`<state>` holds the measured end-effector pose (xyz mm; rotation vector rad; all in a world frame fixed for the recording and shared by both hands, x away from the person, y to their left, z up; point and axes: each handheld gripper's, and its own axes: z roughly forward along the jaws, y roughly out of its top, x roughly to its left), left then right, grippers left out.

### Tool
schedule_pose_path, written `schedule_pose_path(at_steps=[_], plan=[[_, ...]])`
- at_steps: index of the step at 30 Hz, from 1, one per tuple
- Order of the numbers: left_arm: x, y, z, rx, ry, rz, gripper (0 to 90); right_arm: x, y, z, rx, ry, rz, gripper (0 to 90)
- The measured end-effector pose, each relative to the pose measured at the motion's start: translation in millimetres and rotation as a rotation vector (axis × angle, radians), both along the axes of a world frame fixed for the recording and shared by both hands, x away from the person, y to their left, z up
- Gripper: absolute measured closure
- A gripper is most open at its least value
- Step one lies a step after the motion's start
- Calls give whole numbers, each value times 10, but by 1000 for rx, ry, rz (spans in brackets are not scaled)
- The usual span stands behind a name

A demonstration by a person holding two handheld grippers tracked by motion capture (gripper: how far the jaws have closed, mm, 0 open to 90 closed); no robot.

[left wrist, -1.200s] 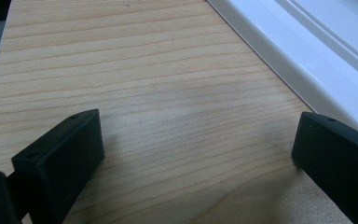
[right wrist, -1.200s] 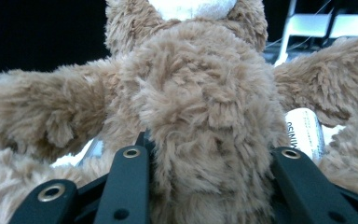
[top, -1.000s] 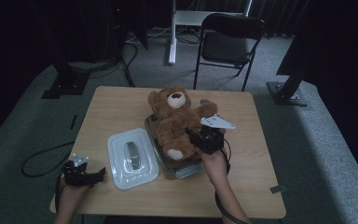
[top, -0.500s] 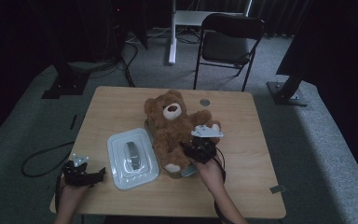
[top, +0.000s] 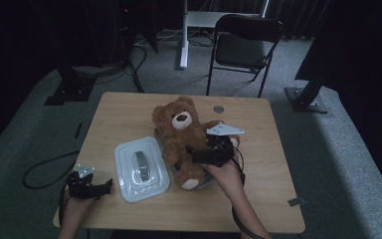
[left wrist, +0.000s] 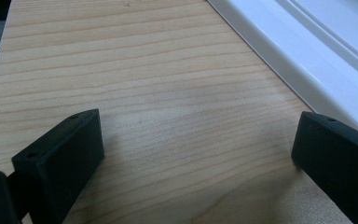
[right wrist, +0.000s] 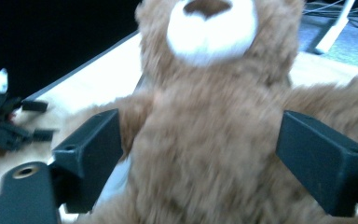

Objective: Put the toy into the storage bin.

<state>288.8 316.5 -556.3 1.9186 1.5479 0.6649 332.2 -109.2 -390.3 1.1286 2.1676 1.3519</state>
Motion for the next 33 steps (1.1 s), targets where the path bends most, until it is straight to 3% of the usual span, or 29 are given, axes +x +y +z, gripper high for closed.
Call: schedule_pose_path(at_steps=[6, 12, 20, 26, 30, 33], plan=[[0, -2, -1, -2, 0, 0, 28, 241, 45, 252, 51, 5, -16, 207], [0, -4, -2, -3, -1, -2, 28, 517, 197, 458, 68, 4, 19, 195], [-1, -4, -1, -3, -1, -4, 28, 917, 404, 554, 45, 49, -17, 134], [-1, -5, -1, -2, -1, -7, 28, 1176, 545, 511, -10, 116, -9, 146], [-1, -6, -2, -2, -1, -9, 28, 1254, 609, 315, -63, 181, -1, 160], [-1, -6, -2, 0, -2, -12, 28, 1193, 627, 167, -75, 176, 3, 168]])
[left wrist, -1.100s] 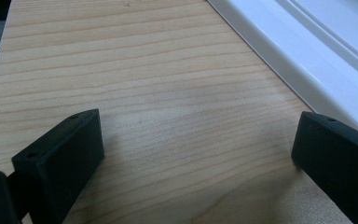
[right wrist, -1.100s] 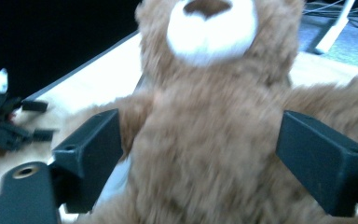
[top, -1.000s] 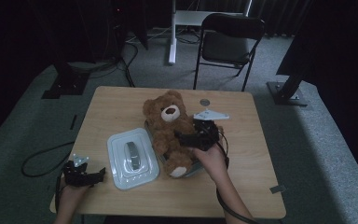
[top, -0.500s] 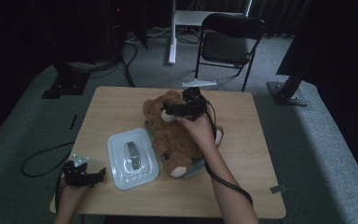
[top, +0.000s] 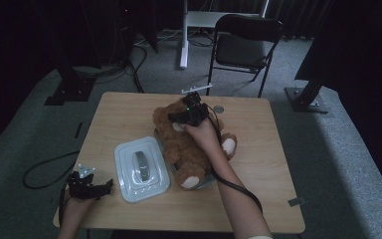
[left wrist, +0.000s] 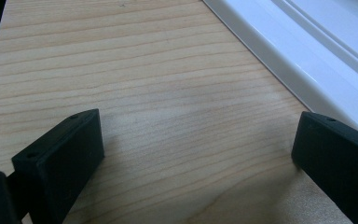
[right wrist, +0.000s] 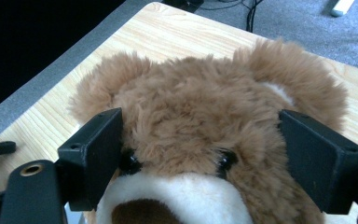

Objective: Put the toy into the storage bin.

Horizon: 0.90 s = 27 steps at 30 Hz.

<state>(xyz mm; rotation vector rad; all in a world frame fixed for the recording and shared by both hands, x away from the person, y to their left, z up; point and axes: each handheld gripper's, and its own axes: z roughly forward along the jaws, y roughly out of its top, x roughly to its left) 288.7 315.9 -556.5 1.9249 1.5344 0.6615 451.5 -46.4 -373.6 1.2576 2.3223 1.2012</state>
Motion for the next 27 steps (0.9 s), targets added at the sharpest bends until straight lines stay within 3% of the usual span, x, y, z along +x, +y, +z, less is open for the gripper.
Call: schedule_pose_path(at_steps=[3, 6, 10, 14, 16, 22, 27], plan=[[-1, -3, -1, -4, 0, 1, 28, -91, 3, -94, -15, -9, 17, 188], [-3, -3, 0, -2, 3, -1, 28, -165, 43, -189, -69, -3, 45, 197], [-3, -3, 0, -2, 3, -1, 28, -161, 178, -402, -166, 47, 76, 213], [-3, -3, 0, -2, 2, -2, 28, -108, 367, -680, -300, 110, 69, 227], [-3, -3, -1, -3, 2, -1, 28, -96, 426, -762, -334, 122, 59, 226], [-3, -3, 0, -3, 2, -1, 28, -94, 397, -741, -311, 118, 58, 211], [-3, -3, 0, -2, 3, -1, 28, -162, 305, -585, -246, 93, 53, 235]])
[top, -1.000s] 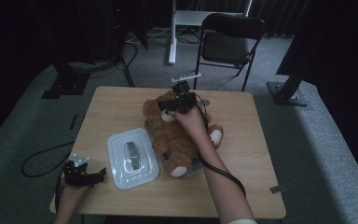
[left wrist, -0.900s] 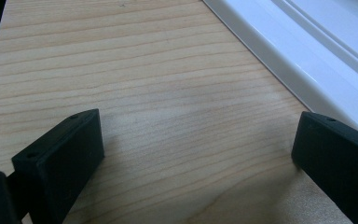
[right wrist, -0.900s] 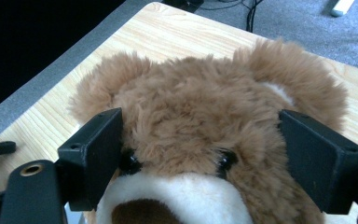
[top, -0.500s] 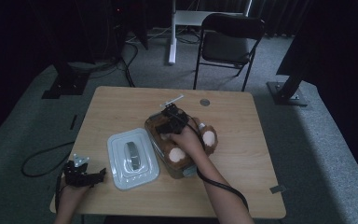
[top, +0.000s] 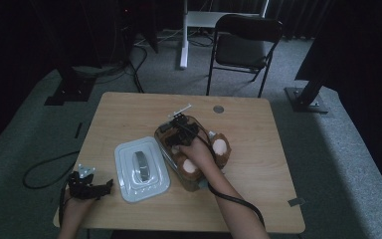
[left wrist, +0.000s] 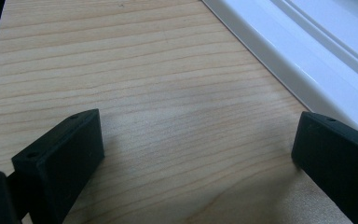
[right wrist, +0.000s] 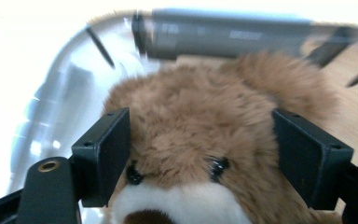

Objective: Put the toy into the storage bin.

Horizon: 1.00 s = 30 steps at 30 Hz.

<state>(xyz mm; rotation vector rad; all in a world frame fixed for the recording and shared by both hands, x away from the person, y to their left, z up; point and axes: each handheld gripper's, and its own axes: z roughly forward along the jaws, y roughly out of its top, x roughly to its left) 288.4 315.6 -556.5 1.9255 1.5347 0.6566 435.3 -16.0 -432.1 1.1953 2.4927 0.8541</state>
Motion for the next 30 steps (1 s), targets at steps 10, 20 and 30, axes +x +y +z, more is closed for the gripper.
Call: schedule_pose_path(at_steps=[10, 20, 30], plan=[[0, -1, -1, 0, -1, 1, 28, -317, -378, 550, 203, -81, 39, 236], [-3, -3, 1, 1, 1, 0, 28, -555, -869, 738, 246, -131, 21, 251], [-3, -3, 0, 1, 0, 1, 28, -657, -1388, 625, 256, -136, -47, 287]])
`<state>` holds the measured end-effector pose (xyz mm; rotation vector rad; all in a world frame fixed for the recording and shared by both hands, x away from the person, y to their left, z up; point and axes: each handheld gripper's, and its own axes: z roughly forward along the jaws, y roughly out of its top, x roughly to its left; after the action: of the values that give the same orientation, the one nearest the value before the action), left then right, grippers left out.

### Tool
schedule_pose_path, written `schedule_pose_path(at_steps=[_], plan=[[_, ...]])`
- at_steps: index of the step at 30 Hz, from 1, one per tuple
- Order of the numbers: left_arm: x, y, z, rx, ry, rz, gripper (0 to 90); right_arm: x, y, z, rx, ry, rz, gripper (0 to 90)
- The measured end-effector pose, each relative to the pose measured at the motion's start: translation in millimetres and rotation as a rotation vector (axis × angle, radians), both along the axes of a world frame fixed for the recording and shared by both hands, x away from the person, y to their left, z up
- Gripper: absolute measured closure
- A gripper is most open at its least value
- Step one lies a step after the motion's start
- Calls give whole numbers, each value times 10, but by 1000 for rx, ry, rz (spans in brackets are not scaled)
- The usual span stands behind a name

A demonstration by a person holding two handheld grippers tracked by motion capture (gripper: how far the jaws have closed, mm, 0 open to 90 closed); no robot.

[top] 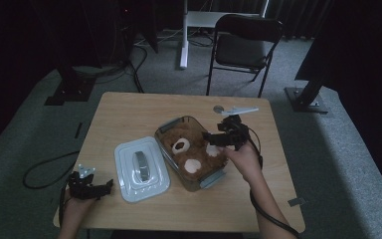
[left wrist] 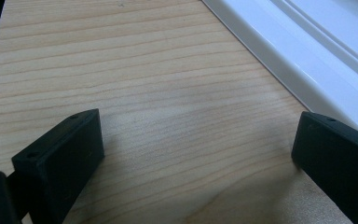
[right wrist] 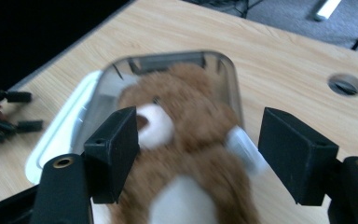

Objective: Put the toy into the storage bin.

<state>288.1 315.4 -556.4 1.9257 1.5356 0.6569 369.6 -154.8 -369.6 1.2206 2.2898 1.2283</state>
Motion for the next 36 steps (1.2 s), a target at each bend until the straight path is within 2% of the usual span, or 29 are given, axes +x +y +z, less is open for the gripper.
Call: schedule_pose_path(at_steps=[4, 6, 8, 14, 18, 22, 26, 29, 35, 36], plan=[[0, 0, 0, 0, 0, 0, 28, -65, -181, -54, 14, 6, -11, 343], [0, 0, 0, 0, 0, 0, 28, -100, -238, -74, 19, 5, -15, 414], [0, 0, 1, 0, 1, 0, 28, -147, -283, -110, 17, 11, -4, 414], [0, 0, 1, 0, 1, 0, 28, -278, -344, -156, 19, 17, 22, 491], [0, 0, 0, 0, 0, 0, 28, -309, -319, -227, -8, 27, 39, 554], [0, 0, 0, 0, 0, 0, 28, -230, -231, -351, -47, 63, 59, 614], [0, -1, 0, -1, 0, 1, 28, -168, -138, -426, -75, 82, 73, 638], [-1, -1, 0, 0, 0, 1, 28, -60, -25, -537, -123, 112, 82, 660], [-1, 0, 0, 0, 0, 0, 28, 42, 57, -582, -171, 147, 108, 675], [-1, 0, 0, 0, 0, 0, 28, 74, 87, -611, -188, 167, 118, 681]])
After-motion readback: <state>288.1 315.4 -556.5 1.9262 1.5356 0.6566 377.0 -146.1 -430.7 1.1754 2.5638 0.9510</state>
